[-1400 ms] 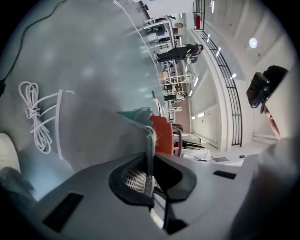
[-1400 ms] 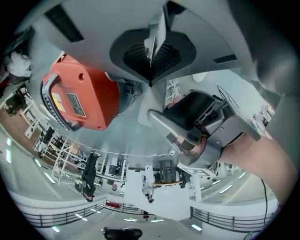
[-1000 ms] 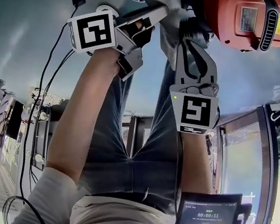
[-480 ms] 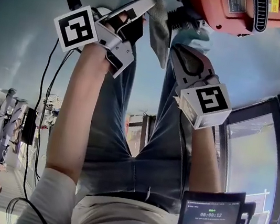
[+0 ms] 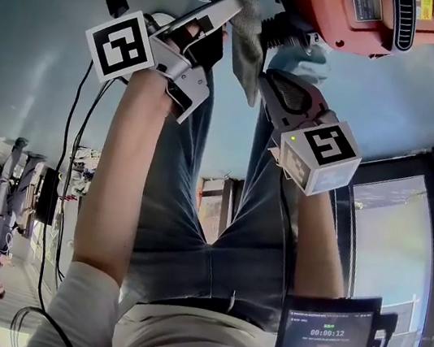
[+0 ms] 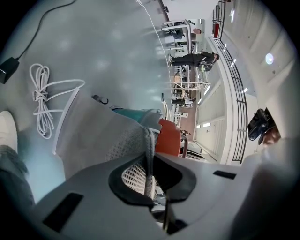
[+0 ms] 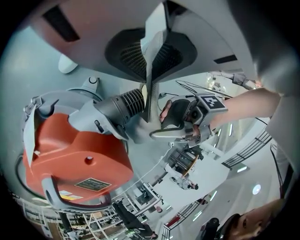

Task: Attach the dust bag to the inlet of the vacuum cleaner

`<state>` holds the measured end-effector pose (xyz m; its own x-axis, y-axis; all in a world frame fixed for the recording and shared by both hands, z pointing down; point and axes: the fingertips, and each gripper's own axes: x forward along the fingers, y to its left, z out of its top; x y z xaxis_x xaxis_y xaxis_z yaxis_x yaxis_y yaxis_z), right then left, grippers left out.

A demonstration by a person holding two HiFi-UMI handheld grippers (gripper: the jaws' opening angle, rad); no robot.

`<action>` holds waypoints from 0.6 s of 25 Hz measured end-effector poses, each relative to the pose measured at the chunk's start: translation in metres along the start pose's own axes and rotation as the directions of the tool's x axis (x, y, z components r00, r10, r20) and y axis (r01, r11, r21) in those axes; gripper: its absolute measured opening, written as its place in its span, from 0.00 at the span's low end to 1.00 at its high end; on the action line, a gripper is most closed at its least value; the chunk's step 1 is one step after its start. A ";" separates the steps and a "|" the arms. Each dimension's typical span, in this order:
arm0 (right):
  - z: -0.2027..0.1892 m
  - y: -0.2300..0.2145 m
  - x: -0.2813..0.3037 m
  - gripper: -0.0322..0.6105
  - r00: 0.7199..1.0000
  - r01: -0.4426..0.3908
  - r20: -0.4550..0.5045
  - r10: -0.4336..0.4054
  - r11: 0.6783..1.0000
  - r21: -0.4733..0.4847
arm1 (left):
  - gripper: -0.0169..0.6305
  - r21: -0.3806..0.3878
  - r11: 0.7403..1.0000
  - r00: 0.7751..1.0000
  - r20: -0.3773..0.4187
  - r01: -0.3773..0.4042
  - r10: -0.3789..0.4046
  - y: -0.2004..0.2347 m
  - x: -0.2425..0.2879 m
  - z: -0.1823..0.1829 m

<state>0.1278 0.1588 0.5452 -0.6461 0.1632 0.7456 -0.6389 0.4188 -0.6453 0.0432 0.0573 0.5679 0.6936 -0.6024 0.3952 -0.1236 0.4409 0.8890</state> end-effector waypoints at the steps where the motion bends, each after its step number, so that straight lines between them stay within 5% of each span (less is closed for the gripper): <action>1: 0.000 0.000 0.000 0.08 1.000 -0.009 0.001 0.009 1.000 0.006 | 0.05 0.000 1.000 1.000 -0.001 0.000 0.000 0.000 0.001 0.000; 9: 0.001 -0.001 -0.001 0.08 0.998 -0.065 0.003 0.065 0.997 0.032 | 0.05 -0.018 1.000 1.000 0.000 -0.003 0.003 0.004 0.000 0.001; 15: -0.004 -0.011 0.003 0.08 0.999 0.002 -0.043 -0.003 1.000 -0.022 | 0.05 -0.023 1.000 1.000 -0.010 0.009 -0.010 0.002 0.003 -0.001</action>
<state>0.1346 0.1584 0.5552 -0.6255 0.2002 0.7541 -0.6312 0.4383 -0.6399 0.0457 0.0570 0.5711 0.7019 -0.5997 0.3842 -0.1008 0.4503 0.8872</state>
